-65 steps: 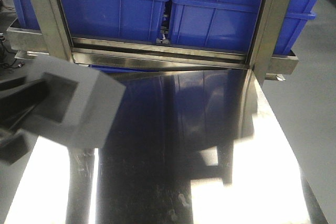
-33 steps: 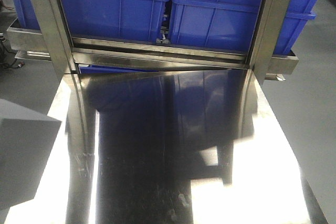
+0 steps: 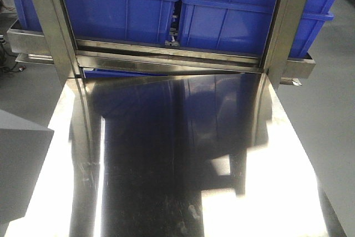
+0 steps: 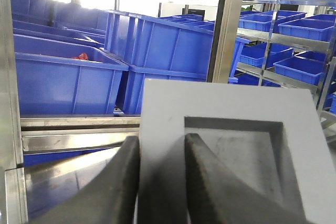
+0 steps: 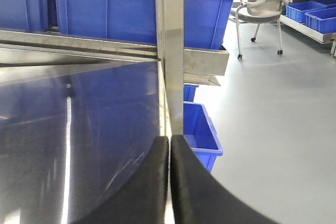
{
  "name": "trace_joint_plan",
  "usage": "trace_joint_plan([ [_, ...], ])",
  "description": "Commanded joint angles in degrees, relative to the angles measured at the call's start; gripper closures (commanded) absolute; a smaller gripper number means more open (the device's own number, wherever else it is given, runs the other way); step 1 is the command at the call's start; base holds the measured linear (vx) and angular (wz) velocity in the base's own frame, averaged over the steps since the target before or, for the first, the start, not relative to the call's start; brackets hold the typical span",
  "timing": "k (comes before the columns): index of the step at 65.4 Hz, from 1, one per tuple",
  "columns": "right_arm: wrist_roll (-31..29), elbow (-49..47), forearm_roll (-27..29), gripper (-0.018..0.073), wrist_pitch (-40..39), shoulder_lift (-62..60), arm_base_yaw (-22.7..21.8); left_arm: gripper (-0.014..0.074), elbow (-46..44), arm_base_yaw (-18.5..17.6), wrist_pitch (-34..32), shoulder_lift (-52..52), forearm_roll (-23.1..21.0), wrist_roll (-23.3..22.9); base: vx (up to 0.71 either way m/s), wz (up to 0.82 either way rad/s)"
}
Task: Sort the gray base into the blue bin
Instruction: 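Lift the gray block with the left gripper toward the robot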
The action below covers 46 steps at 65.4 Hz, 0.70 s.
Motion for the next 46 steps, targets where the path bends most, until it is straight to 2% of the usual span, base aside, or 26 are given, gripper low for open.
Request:
trace_joint_plan([
  [1,-0.5,0.0,-0.5,0.0564,-4.3,0.0,0.0,0.0451,-1.6,-0.2,-5.8,0.5,0.2,-0.3,0.0,0.0],
  [46,-0.5,0.0,-0.5,0.0564,-4.3,0.0,0.0,0.0451,-1.6,-0.2,-5.8,0.5,0.2,-0.3,0.0,0.0],
])
